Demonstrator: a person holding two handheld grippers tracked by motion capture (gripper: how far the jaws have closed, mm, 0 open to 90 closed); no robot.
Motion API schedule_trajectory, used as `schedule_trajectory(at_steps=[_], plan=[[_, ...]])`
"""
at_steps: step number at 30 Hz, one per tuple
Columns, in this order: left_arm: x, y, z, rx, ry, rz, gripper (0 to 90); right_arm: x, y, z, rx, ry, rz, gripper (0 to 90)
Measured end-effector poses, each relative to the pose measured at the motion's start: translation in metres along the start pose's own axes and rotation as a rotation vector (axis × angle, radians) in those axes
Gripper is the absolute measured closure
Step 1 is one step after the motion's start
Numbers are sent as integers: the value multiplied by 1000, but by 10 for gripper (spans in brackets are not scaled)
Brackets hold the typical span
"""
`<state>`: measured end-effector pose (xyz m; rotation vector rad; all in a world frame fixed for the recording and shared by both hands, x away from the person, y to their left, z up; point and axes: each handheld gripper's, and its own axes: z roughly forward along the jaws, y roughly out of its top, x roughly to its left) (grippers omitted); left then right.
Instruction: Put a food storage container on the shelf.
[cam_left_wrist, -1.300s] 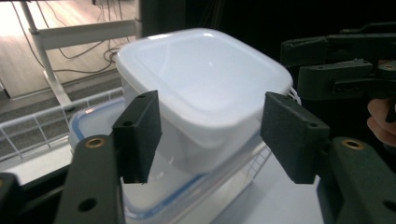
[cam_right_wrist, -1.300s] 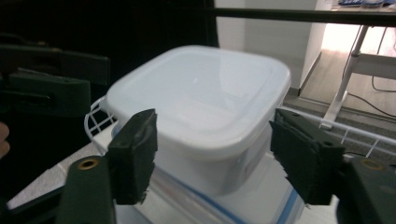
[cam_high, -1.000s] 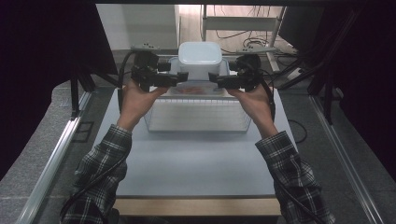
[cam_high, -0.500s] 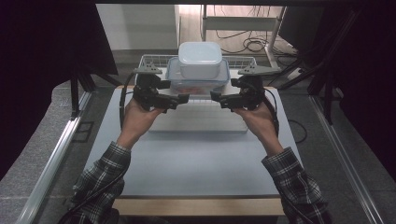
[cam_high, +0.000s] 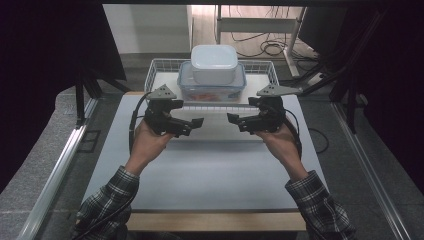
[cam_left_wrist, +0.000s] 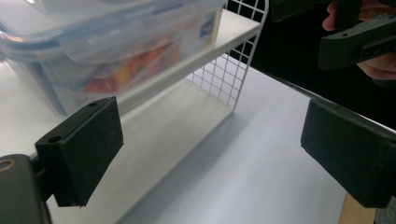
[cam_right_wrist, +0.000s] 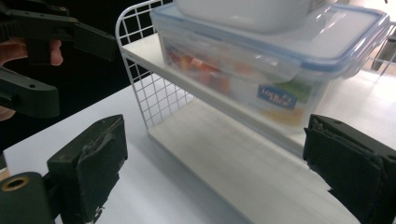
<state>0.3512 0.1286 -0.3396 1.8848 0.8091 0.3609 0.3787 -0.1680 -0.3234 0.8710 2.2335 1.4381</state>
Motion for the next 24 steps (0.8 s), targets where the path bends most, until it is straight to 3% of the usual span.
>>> schedule_trajectory(at_steps=[5,12,24], plan=[[-3,-14,3,11,-12,19,44,3,-13,-1,7,17,-4,66],[-8,-37,5,16,-51,15,46,9,-35,-3,21,43,-11,64],[-19,-76,-1,33,-46,26,35,16,-70,-9,54,41,-28,23]])
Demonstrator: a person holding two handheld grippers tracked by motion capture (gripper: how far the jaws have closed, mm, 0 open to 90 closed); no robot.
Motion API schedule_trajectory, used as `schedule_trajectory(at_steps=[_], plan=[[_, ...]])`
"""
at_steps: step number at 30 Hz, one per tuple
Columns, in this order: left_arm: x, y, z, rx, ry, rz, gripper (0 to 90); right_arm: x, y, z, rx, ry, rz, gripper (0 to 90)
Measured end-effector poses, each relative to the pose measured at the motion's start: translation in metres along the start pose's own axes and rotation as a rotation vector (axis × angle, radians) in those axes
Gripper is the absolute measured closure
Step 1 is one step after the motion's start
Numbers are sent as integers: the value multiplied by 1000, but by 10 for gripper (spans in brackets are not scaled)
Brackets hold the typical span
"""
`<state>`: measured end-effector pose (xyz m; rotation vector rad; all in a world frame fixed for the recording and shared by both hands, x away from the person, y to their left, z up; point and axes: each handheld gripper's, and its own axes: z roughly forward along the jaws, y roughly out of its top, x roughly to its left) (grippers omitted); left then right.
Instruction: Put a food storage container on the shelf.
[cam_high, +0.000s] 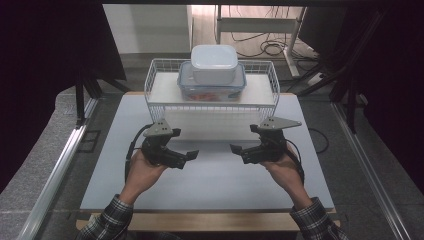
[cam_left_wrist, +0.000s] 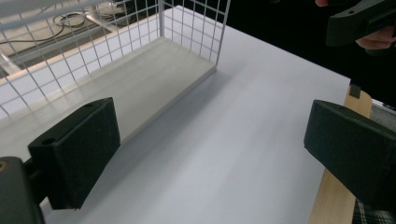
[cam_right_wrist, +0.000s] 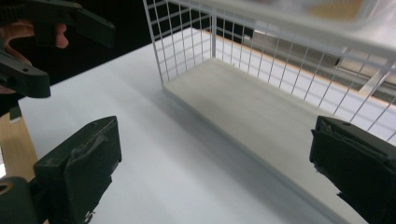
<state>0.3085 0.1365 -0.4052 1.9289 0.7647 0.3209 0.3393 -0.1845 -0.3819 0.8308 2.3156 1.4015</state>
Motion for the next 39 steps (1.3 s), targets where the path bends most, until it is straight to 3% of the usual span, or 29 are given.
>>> schedule_trajectory(at_steps=[7,21,26,30,39], plan=[[-5,-19,4,8,3,-8,33,-3,-28,1,23,-6,21,19],[-7,-56,12,24,10,-51,33,-5,-59,1,50,0,25,0],[-9,-67,8,38,34,-45,23,-5,-68,-2,49,-3,33,0],[-13,-75,6,57,73,-14,15,-5,-77,-5,58,-10,32,0],[-13,-97,-2,77,106,-28,11,-8,-99,-10,82,-33,36,0]])
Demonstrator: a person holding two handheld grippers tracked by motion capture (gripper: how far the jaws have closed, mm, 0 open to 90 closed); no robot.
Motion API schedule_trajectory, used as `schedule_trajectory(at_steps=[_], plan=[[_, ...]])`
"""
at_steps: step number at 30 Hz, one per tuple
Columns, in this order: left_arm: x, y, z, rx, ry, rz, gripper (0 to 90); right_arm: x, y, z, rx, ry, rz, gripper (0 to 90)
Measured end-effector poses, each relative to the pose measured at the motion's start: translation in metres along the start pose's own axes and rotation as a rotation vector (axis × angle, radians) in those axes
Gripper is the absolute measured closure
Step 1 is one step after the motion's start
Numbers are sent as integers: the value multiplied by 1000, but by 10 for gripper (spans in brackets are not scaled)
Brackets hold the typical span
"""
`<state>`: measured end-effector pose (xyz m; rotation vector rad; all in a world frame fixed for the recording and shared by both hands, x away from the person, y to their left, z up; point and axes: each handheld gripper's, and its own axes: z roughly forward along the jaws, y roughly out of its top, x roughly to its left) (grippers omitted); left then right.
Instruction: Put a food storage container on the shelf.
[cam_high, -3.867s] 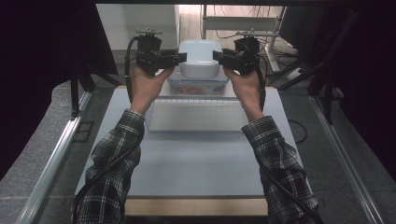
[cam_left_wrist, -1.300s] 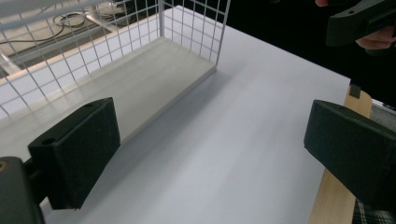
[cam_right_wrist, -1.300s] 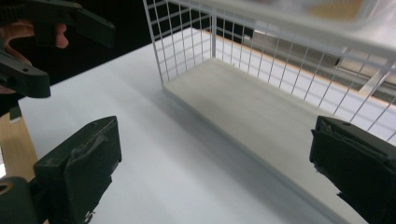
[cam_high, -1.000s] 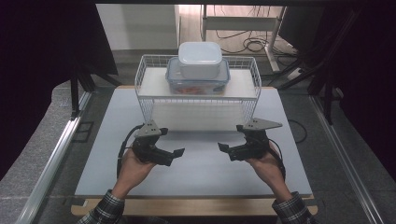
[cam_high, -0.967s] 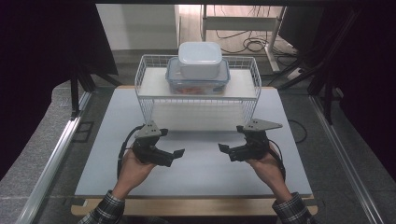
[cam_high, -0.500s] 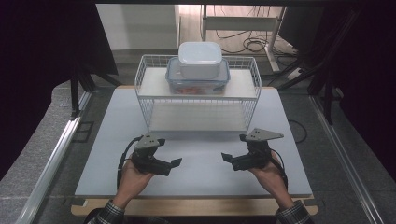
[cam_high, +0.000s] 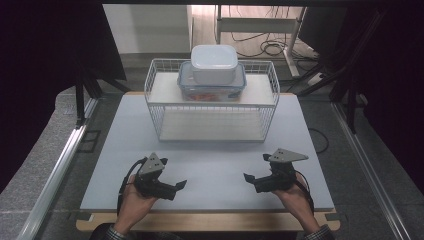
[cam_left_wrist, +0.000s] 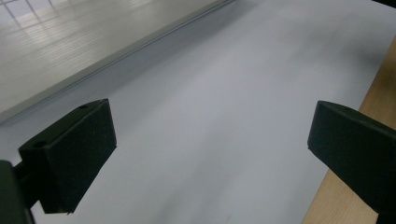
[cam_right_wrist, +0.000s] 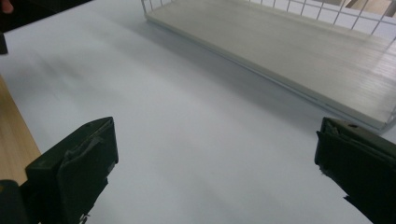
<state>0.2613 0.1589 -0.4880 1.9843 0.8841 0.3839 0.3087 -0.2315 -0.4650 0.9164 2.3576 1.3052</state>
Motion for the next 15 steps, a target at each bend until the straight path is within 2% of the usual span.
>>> schedule_trajectory(at_steps=[4,7,8,9,13,15], plan=[[3,-10,-1,13,25,-4,10,-1,-11,1,22,-8,2,0],[5,-20,3,46,52,4,10,-1,-19,3,47,-14,6,0],[6,-24,6,71,58,13,10,-1,-23,5,64,-21,3,0],[6,-24,6,71,58,13,9,-1,-23,5,64,-21,3,0],[9,-32,15,136,42,0,3,-1,-31,11,112,-37,-5,0],[10,-32,16,143,44,-1,2,-1,-32,12,124,-41,-10,0]])
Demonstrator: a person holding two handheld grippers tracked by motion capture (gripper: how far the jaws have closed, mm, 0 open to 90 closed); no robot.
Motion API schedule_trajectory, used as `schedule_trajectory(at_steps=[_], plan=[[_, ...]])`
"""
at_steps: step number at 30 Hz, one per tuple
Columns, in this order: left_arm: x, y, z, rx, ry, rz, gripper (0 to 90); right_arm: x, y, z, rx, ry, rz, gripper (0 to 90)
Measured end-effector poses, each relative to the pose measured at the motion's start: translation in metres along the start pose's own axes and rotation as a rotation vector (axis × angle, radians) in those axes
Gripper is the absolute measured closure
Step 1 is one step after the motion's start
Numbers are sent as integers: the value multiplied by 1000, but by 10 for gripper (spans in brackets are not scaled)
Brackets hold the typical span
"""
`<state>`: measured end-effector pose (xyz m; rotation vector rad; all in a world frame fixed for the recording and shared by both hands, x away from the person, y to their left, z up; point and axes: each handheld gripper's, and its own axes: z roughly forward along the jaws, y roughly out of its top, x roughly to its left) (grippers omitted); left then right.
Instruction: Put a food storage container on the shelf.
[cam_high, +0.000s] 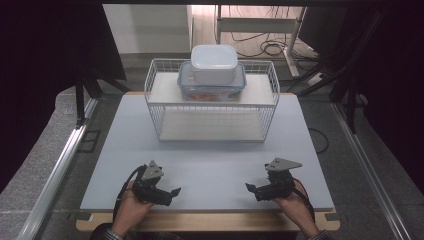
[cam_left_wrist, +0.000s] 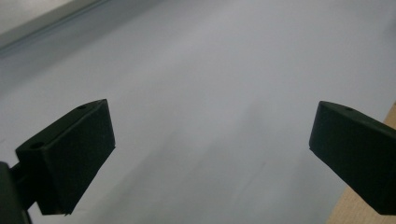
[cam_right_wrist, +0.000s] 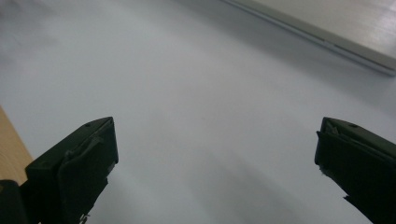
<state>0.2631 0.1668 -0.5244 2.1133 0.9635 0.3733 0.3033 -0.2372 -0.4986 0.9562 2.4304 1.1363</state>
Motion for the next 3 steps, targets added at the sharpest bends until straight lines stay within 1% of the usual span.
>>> schedule_trajectory(at_steps=[2,3], plan=[[1,0,0,-6,-3,-4,0,-2,-3,3,27,-11,5,0],[1,1,-1,-16,-5,-7,0,-2,-3,3,27,-11,5,0]])
